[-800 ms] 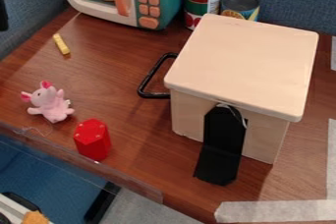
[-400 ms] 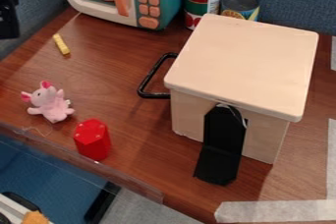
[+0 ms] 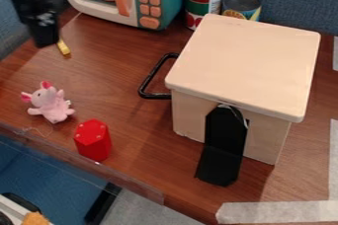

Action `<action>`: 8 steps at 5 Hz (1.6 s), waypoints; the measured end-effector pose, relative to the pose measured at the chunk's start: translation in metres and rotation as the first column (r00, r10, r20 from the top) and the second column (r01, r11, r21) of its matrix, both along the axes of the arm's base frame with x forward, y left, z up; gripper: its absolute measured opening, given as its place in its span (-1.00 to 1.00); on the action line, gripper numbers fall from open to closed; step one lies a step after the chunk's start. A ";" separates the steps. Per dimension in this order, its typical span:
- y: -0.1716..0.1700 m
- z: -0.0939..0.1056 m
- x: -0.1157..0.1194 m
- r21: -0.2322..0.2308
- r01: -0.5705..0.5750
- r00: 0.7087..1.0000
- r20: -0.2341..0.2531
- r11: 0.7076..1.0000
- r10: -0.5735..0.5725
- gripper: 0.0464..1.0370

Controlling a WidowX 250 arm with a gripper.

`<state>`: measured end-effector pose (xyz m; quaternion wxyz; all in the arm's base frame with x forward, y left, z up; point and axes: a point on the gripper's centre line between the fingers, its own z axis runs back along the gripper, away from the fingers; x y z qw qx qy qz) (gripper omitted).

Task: Open the drawer

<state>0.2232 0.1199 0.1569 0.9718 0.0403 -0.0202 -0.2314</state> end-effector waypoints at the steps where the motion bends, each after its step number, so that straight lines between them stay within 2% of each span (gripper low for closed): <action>1: -0.007 -0.012 0.013 -0.053 -0.112 0.993 0.018 0.992 0.113 0.92; 2: -0.019 -0.021 0.032 -0.114 -0.189 0.978 0.068 0.975 0.198 0.92; 3: -0.026 -0.034 0.039 -0.125 -0.273 0.951 0.115 0.954 0.287 0.92; 4: -0.036 -0.051 0.046 -0.138 -0.303 0.942 0.104 0.943 0.318 0.92; 6: -0.052 -0.071 0.060 -0.207 -0.366 0.925 0.027 0.907 0.379 0.92; 8: -0.052 -0.086 0.082 -0.223 -0.424 0.901 -0.011 0.878 0.433 0.92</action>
